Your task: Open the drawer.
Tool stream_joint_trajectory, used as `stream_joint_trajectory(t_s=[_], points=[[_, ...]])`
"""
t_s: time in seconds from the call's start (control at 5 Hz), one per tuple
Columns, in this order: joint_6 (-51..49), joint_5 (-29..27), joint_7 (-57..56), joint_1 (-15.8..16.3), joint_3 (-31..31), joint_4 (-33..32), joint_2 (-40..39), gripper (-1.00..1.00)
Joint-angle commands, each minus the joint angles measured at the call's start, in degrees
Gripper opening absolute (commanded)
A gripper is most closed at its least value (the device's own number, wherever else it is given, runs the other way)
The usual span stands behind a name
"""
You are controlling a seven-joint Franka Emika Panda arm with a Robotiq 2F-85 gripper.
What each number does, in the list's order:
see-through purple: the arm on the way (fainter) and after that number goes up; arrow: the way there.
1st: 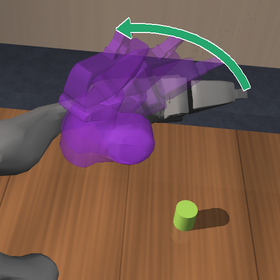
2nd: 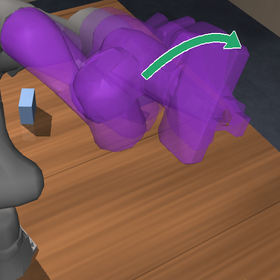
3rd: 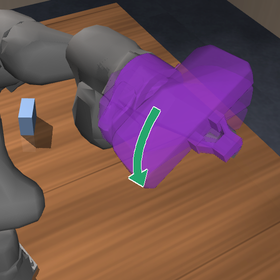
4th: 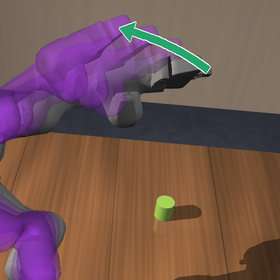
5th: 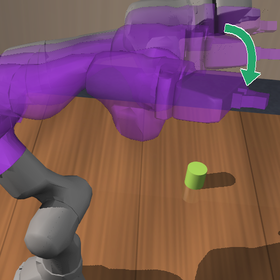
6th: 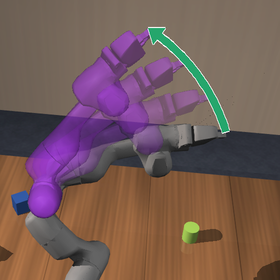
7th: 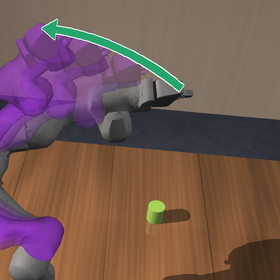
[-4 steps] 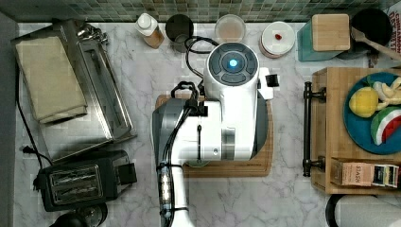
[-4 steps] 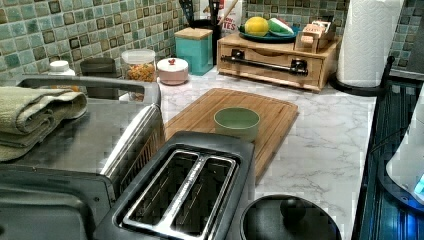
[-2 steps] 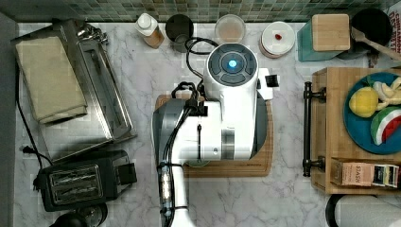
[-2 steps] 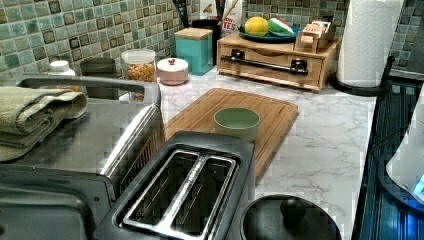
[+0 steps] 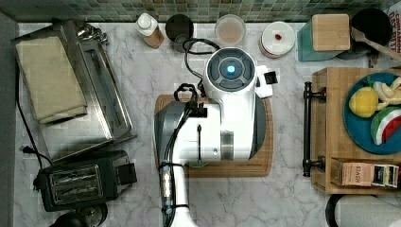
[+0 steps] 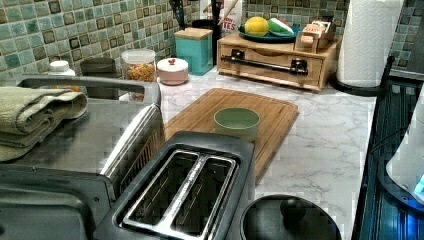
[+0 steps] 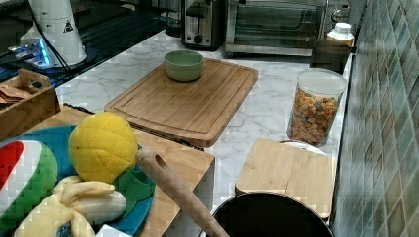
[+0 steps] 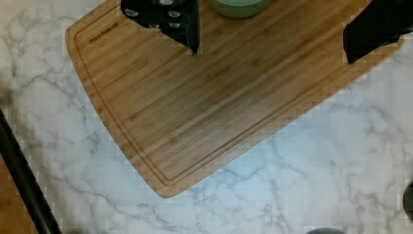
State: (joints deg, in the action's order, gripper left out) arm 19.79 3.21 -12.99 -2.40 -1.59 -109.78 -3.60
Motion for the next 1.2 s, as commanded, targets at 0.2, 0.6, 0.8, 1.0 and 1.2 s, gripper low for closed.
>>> stream_joint_trajectory(t_s=[0.2, 0.6, 0.8, 1.0, 1.2], points=[[6.2, 2.0, -27.3, -5.9, 5.0, -4.0, 0.6, 1.0], [14.0, 6.4, -35.5, -4.7, 11.6, -7.5, -0.2, 1.0], [17.3, 8.6, -37.1, -7.6, 10.7, -8.8, -1.4, 1.0], [19.9, 11.0, -38.1, -8.2, 11.5, -9.9, -1.5, 1.0], [23.4, 10.1, -42.1, -10.7, 10.7, -11.6, -2.4, 1.0]])
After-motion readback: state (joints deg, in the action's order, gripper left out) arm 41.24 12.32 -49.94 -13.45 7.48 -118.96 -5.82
